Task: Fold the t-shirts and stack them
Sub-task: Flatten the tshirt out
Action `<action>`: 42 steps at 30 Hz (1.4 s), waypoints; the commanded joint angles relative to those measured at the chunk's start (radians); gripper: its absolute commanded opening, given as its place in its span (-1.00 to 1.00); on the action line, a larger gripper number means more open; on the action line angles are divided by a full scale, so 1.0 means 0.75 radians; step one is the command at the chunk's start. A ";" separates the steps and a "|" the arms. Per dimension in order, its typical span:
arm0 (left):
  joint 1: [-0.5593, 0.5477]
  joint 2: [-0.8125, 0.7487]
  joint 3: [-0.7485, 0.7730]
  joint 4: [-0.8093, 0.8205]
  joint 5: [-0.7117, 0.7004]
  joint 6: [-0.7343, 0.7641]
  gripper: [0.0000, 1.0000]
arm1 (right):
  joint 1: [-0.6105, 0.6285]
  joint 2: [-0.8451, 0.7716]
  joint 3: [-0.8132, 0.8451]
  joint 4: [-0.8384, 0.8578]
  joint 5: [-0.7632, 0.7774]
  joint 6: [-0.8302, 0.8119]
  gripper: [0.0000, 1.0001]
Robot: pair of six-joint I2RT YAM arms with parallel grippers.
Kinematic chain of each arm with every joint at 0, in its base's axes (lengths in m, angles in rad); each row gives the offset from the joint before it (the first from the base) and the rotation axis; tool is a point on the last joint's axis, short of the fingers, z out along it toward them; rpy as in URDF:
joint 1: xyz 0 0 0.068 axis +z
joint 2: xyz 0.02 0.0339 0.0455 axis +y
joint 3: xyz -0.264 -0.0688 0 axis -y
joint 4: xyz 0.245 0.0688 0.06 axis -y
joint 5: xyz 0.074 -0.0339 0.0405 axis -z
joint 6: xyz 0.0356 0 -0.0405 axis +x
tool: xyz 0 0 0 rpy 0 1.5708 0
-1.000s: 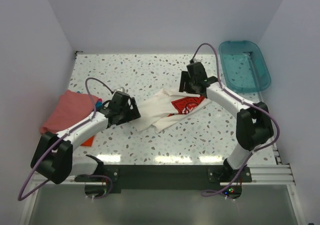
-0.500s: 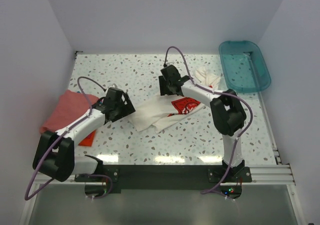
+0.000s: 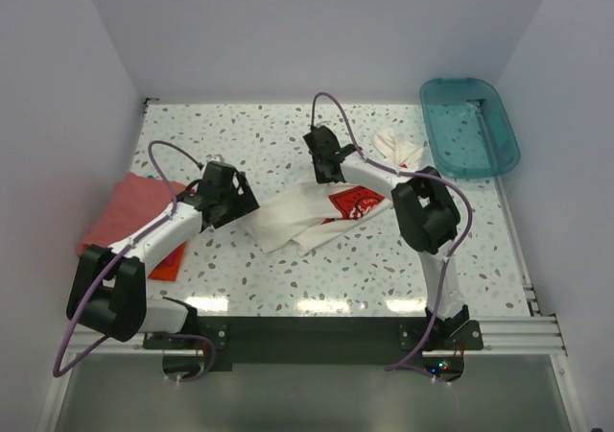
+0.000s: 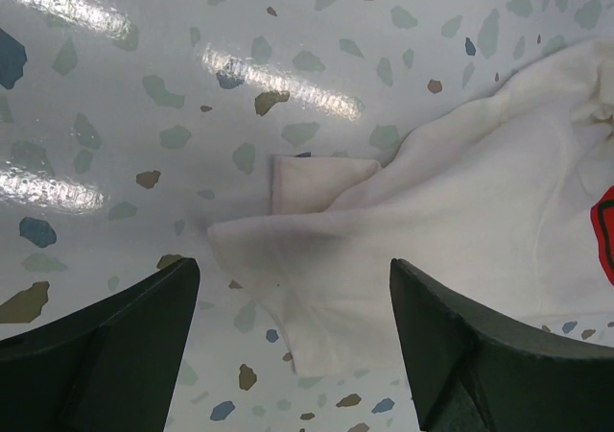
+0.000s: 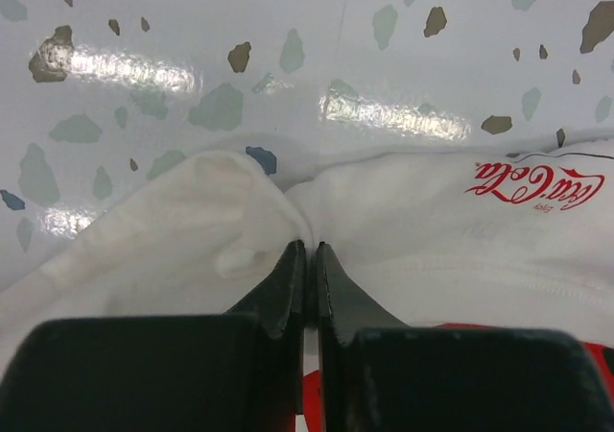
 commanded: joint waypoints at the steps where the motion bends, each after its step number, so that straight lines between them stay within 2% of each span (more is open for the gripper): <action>1: 0.025 0.017 0.074 0.021 0.011 0.043 0.71 | -0.001 -0.173 0.010 -0.039 0.068 -0.001 -1.00; 4: 0.035 0.040 0.105 0.009 0.033 0.068 0.71 | -0.019 -0.327 -0.083 -0.039 0.088 0.010 -1.00; 9: 0.041 0.058 0.158 -0.004 0.064 0.102 0.71 | -0.113 -0.770 -0.298 -0.025 0.066 0.038 -1.00; 11: 0.043 0.056 0.178 -0.002 0.090 0.121 0.70 | -0.172 -0.952 -0.484 -0.023 0.019 0.075 -1.00; 12: 0.043 0.054 0.181 -0.002 0.101 0.129 0.70 | -0.193 -1.008 -0.485 -0.027 0.019 0.075 -1.00; 16: 0.043 0.048 0.195 0.041 0.148 0.156 0.69 | -0.275 -1.294 -0.860 -0.023 0.019 0.191 -1.00; 18: 0.043 0.056 0.199 0.080 0.237 0.174 0.68 | -0.300 -1.413 -0.979 -0.039 0.055 0.232 -1.00; 21: 0.043 0.101 0.211 0.131 0.372 0.201 0.61 | -0.336 -1.503 -1.182 -0.072 0.053 0.328 -1.00; 24: 0.031 0.152 0.217 0.160 0.454 0.205 0.57 | -0.373 -1.534 -1.227 -0.123 0.057 0.359 -1.00; 32: -0.053 0.240 0.228 0.098 0.365 0.215 0.54 | -0.430 -1.601 -1.195 -0.182 0.092 0.374 -1.00; 42: -0.102 0.345 0.252 0.109 0.305 0.217 0.36 | -0.435 -1.536 -1.135 -0.135 0.025 0.351 -1.00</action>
